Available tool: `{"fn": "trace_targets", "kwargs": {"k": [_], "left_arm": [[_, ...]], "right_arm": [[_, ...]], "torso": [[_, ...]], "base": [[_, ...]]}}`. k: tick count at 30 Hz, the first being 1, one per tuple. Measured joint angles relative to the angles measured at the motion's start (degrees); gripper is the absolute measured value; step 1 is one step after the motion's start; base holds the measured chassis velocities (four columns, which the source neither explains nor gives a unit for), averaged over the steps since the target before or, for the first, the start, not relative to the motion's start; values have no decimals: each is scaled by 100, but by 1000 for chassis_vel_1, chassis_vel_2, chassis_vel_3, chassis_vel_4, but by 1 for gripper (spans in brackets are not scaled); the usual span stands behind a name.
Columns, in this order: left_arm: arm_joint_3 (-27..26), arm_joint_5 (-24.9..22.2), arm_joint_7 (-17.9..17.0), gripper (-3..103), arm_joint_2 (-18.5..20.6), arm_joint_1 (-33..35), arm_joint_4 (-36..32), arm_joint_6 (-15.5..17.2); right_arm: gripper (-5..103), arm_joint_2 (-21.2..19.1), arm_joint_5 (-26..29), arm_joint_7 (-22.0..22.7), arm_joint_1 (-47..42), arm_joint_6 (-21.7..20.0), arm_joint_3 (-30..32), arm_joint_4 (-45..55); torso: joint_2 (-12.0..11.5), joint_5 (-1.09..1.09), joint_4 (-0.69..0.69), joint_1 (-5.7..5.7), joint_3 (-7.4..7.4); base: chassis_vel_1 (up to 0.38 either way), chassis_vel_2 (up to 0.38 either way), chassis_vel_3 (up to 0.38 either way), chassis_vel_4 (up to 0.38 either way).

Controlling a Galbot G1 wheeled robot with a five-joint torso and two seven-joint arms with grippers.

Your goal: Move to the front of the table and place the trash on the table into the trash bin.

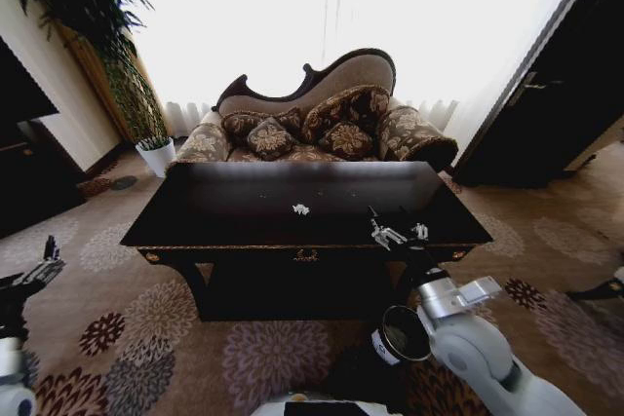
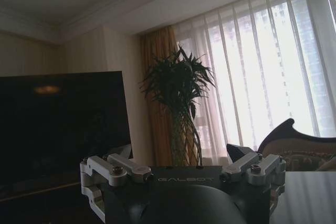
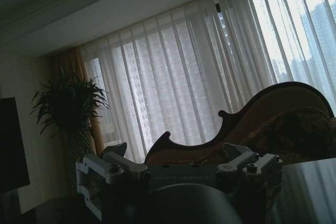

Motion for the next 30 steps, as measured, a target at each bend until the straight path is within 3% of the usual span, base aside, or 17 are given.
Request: {"fn": "trace_targets", "kwargs": {"k": [2, 15, 18, 25, 30], "left_arm": [[-15, 47, 0, 100, -61, 50, -48, 5], [-76, 151, 1, 100, -237, 159, -171, 45], [-50, 189, 1, 100, -265, 160, -182, 49], [-23, 211, 2, 100, -277, 148, -174, 52], [-116, 165, 1, 100, -189, 171, -104, 52]], "right_arm": [[100, -133, 31, 132, 578, -49, -603, -133], [100, -701, 556, 824, 3547, -519, -3015, -721], [100, -675, 597, 948, 4494, -560, -3914, -1081], [100, -458, 567, 993, 5595, -675, -5113, -1540], [100, -273, 255, 887, 6753, -710, -6136, -2081]], "torso": [[0, 0, 0, 0, 0], [0, 0, -1, 0, 0], [0, -1, 1, 0, 0], [0, 1, 0, 0, 0], [0, 0, 0, 0, 0]], "base": [[0, 0, 0, 0], [0, 0, 0, 0], [0, 0, 0, 0], [0, 0, 0, 0], [0, 0, 0, 0]]}}
